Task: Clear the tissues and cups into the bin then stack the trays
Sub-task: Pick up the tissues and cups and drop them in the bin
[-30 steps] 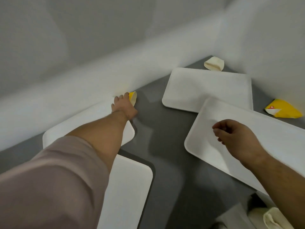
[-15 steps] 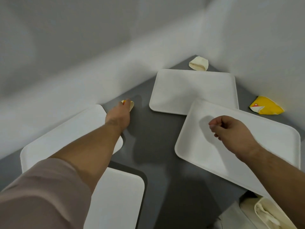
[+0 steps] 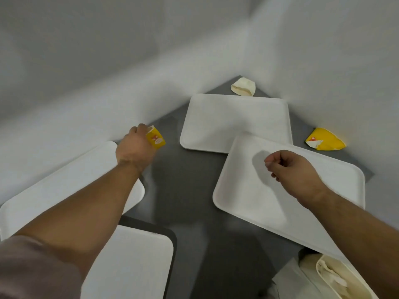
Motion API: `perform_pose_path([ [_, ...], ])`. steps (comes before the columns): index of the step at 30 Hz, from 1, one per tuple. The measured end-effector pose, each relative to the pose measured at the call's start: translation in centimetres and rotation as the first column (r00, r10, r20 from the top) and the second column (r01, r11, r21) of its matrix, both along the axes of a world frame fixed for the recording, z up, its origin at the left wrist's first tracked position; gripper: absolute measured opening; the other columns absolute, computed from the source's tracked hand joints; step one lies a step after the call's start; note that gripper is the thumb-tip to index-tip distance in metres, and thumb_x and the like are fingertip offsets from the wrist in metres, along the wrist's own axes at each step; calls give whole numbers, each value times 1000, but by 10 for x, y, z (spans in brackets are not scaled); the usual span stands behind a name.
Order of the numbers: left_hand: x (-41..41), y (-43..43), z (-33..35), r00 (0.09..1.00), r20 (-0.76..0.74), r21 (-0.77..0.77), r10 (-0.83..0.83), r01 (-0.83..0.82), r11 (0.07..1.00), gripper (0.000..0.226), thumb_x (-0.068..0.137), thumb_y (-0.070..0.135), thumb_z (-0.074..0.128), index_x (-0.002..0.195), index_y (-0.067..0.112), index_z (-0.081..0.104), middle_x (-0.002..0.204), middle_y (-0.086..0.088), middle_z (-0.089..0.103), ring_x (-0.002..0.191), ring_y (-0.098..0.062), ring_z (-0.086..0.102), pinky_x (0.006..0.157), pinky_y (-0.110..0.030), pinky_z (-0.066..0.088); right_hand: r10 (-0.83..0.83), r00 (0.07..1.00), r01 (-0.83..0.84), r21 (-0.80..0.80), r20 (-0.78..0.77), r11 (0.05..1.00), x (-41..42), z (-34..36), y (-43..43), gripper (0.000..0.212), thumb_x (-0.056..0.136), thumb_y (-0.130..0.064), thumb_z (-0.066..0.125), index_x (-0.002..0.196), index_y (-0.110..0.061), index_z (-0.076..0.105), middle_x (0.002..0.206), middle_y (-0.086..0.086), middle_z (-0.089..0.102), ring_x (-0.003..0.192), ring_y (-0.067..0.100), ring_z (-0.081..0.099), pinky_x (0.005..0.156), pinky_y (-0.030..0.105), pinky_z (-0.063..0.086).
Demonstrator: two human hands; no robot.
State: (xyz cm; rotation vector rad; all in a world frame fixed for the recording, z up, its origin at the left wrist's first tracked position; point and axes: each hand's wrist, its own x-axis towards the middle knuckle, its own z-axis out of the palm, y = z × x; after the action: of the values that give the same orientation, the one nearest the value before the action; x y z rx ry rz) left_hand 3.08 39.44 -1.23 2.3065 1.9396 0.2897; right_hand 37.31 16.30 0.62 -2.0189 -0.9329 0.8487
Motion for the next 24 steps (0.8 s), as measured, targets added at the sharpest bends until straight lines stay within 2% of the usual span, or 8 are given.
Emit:
perform_pose_path([
  [7,44,-34,17,920,368,51,-130,120,991,21,83,20,64,102,15,55,105,-18,64,95,-41,60,78,-49,50,-76,995,73,44,71,996,45,7,-3,6,89,-26,65,86,-24,69,83,6,70,77,31,67,73,45,58],
  [9,64,-48,25,907,393,36,-151,149,988,21,83,21,68,98,16,54,102,-17,63,92,-40,61,76,-51,51,-101,986,90,86,132,992,62,8,-6,9,91,-24,65,81,-23,66,78,2,68,68,16,61,63,28,55],
  [11,85,-62,33,894,413,13,-175,187,982,21,82,20,66,99,16,54,100,-15,64,93,-40,61,75,-50,51,-110,965,83,123,239,989,81,10,-6,12,90,-21,65,79,-23,64,75,-8,63,64,4,57,57,9,44],
  [13,108,-76,42,881,419,3,-219,240,971,28,76,23,57,102,13,55,101,-16,64,93,-40,61,75,-49,50,-92,938,67,83,334,994,105,10,-5,5,89,-21,65,85,-20,68,84,-5,68,74,11,61,69,17,48],
  [16,143,-97,53,866,426,-13,-260,294,956,37,72,21,51,107,11,58,103,-17,65,94,-40,61,77,-49,52,-38,903,58,-32,427,998,144,6,-3,10,86,-24,68,95,-20,70,108,2,68,95,22,64,82,28,49],
  [19,176,-115,58,853,441,-50,-280,335,941,31,76,13,54,106,12,61,98,-12,67,90,-36,62,77,-47,52,57,860,6,-122,507,992,174,-4,-2,30,84,-18,68,114,-19,68,127,7,59,113,27,58,89,27,44],
  [21,199,-124,60,849,439,-68,-295,359,931,26,80,7,56,104,13,62,95,-9,68,88,-34,62,77,-47,52,152,826,-52,-195,542,979,189,-12,1,43,84,-14,67,127,-16,64,135,8,55,122,30,54,100,33,45],
  [24,229,-138,61,847,420,-78,-326,392,917,23,82,7,55,101,14,63,91,-7,68,84,-32,61,74,-47,53,301,777,-142,-312,553,939,204,-20,8,56,85,-15,66,139,-21,55,144,4,48,128,31,50,103,39,47],
])
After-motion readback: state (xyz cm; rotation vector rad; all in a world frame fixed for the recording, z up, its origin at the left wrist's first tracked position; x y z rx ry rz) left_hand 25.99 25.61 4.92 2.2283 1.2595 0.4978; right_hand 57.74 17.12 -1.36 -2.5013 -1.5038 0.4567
